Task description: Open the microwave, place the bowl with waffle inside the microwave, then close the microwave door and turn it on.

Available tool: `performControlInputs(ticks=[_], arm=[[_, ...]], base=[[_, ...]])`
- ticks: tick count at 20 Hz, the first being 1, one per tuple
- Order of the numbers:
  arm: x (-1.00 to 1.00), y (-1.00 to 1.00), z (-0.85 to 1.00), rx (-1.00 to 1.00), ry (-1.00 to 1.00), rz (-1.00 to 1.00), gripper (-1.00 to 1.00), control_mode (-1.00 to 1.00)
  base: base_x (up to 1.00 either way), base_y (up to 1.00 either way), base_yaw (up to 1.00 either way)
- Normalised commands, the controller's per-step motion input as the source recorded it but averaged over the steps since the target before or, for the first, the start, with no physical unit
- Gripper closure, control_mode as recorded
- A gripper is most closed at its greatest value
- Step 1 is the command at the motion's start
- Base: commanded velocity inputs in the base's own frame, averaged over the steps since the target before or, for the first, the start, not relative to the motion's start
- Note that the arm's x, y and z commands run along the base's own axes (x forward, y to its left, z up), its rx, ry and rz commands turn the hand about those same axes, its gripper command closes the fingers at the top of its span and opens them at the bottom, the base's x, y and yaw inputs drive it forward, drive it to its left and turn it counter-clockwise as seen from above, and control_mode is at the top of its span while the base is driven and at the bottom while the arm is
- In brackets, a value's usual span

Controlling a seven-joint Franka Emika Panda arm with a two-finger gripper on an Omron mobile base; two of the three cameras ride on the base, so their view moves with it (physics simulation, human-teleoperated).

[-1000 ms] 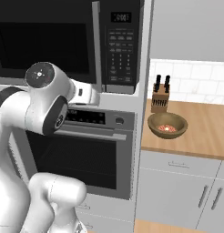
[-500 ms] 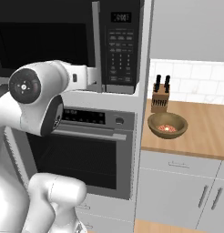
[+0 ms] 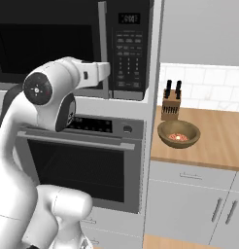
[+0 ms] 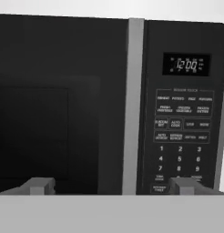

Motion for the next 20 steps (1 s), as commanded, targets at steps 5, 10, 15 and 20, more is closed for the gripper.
performControlInputs(ticks=[5,10,15,20], arm=[[0.3,-0.11,0.01,0.0,0.0,-0.02,-1.0,-1.0],[0.26,-0.19,0.0,0.0,0.0,0.0,-1.0,-1.0],[0.36,-0.16,0.0,0.0,0.0,0.0,-1.0,-1.0],[0.42,0.0,0.0,0.0,0.0,0.0,-1.0,-1.0]], base=[[0.0,0.0,0.0],[0.0,0.0,0.0],[0.0,0.0,0.0],[0.0,0.0,0.0]])
